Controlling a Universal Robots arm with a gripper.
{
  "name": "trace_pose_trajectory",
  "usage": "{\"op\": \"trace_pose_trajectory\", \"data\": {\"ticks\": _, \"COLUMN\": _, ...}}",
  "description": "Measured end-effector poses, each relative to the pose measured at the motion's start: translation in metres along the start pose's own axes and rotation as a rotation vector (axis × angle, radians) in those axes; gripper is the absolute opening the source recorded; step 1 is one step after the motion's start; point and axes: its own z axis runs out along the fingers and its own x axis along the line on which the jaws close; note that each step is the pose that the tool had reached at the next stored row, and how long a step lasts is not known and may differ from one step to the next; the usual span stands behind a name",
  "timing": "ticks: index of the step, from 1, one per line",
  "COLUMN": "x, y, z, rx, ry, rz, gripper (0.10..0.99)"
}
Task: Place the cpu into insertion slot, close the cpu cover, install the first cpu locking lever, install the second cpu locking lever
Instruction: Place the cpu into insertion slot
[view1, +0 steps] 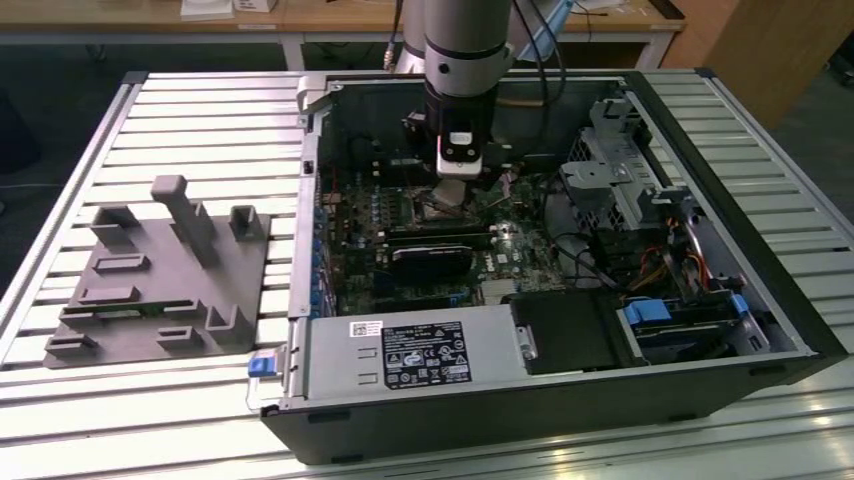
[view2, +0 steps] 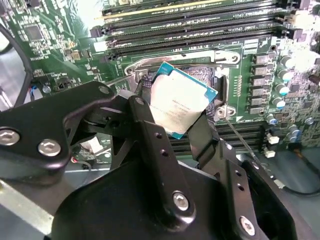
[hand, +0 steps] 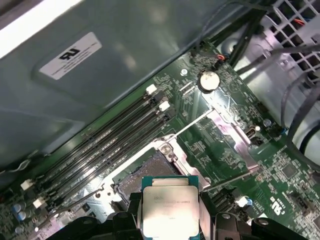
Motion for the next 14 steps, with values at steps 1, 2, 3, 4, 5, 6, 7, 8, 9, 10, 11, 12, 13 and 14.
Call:
{"op": "trace_pose_trajectory", "data": {"ticks": 1, "x": 0.0000, "y": 0.0000, "z": 0.0000, "rx": 0.000, "ry": -0.0009, "rz": 0.010, "gripper": 0.537}}
{"op": "trace_pose_trajectory", "data": {"ticks": 2, "x": 0.0000, "y": 0.0000, "z": 0.0001, "rx": 0.000, "ry": -0.0019, "rz": 0.020, "gripper": 0.537}}
{"op": "trace_pose_trajectory", "data": {"ticks": 3, "x": 0.0000, "y": 0.0000, "z": 0.0001, "rx": 0.000, "ry": -0.0027, "rz": 0.029, "gripper": 0.537}}
{"op": "trace_pose_trajectory", "data": {"ticks": 4, "x": 0.0000, "y": 0.0000, "z": 0.0001, "rx": 0.000, "ry": -0.0036, "rz": 0.039, "gripper": 0.537}}
{"op": "trace_pose_trajectory", "data": {"ticks": 5, "x": 0.0000, "y": 0.0000, "z": 0.0001, "rx": 0.000, "ry": -0.0045, "rz": 0.048, "gripper": 0.537}}
{"op": "trace_pose_trajectory", "data": {"ticks": 6, "x": 0.0000, "y": 0.0000, "z": 0.0002, "rx": 0.000, "ry": -0.0054, "rz": 0.057, "gripper": 0.537}}
{"op": "trace_pose_trajectory", "data": {"ticks": 7, "x": 0.0000, "y": 0.0000, "z": 0.0002, "rx": 0.000, "ry": -0.0062, "rz": 0.066, "gripper": 0.537}}
{"op": "trace_pose_trajectory", "data": {"ticks": 8, "x": 0.0000, "y": 0.0000, "z": 0.0002, "rx": 0.000, "ry": -0.0070, "rz": 0.075, "gripper": 0.537}}
{"op": "trace_pose_trajectory", "data": {"ticks": 9, "x": 0.0000, "y": 0.0000, "z": 0.0003, "rx": 0.000, "ry": -0.0078, "rz": 0.084, "gripper": 0.537}}
{"op": "trace_pose_trajectory", "data": {"ticks": 10, "x": 0.0000, "y": 0.0000, "z": 0.0003, "rx": 0.000, "ry": -0.0086, "rz": 0.093, "gripper": 0.537}}
{"op": "trace_pose_trajectory", "data": {"ticks": 11, "x": 0.0000, "y": 0.0000, "z": 0.0003, "rx": 0.000, "ry": -0.0094, "rz": 0.101, "gripper": 0.537}}
{"op": "trace_pose_trajectory", "data": {"ticks": 12, "x": 0.0000, "y": 0.0000, "z": 0.0003, "rx": 0.000, "ry": -0.0103, "rz": 0.111, "gripper": 0.537}}
{"op": "trace_pose_trajectory", "data": {"ticks": 13, "x": 0.0000, "y": 0.0000, "z": 0.0004, "rx": 0.000, "ry": -0.0111, "rz": 0.119, "gripper": 0.537}}
{"op": "trace_pose_trajectory", "data": {"ticks": 14, "x": 0.0000, "y": 0.0000, "z": 0.0004, "rx": 0.000, "ry": -0.0119, "rz": 0.128, "gripper": 0.537}}
